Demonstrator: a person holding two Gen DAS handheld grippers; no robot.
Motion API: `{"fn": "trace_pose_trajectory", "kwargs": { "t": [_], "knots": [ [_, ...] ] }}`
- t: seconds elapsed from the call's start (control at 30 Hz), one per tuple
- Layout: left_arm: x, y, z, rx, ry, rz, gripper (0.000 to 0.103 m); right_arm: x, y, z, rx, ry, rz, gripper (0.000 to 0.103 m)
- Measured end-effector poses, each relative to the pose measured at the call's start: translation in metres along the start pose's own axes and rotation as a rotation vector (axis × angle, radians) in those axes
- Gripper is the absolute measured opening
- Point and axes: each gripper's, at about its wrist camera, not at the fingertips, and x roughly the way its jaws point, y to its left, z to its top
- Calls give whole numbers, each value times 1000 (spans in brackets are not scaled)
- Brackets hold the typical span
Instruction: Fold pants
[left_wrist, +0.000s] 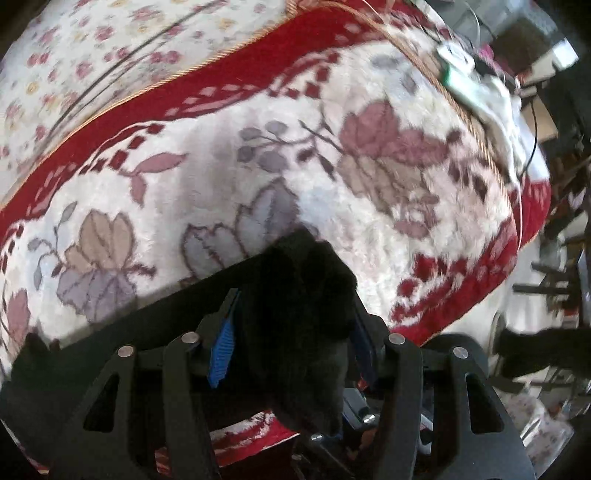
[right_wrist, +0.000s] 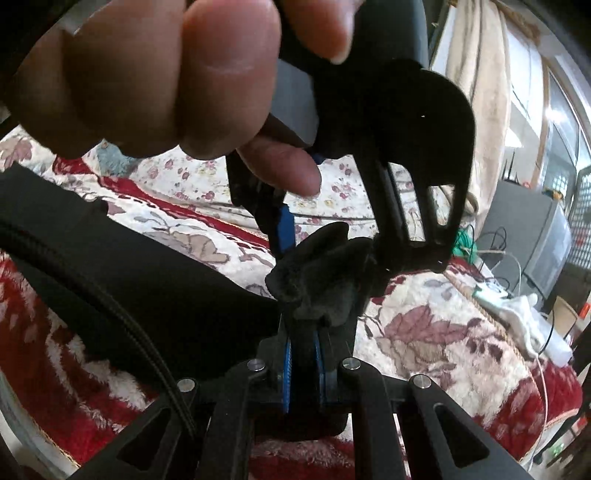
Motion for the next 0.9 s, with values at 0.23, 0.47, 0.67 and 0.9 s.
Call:
{"fn": "trace_pose_trajectory", "kwargs": {
  "t": [0.23, 0.47, 0.67, 0.9],
  "knots": [
    [-34, 57, -28, -88, -102, -106, 14, -15, 31, 18, -93, -60, 1, 9],
    [-64, 136, -79, -160, -136, -194, 14, -33, 91, 51, -206, -103, 55, 9],
    [-80, 211, -122, -220, -180, -211, 14, -39, 162, 79, -364, -110, 96, 9],
    [-67, 268, -149, -284, -189, -196, 14, -30, 225, 82, -486, -75, 154, 9]
  ]
}}
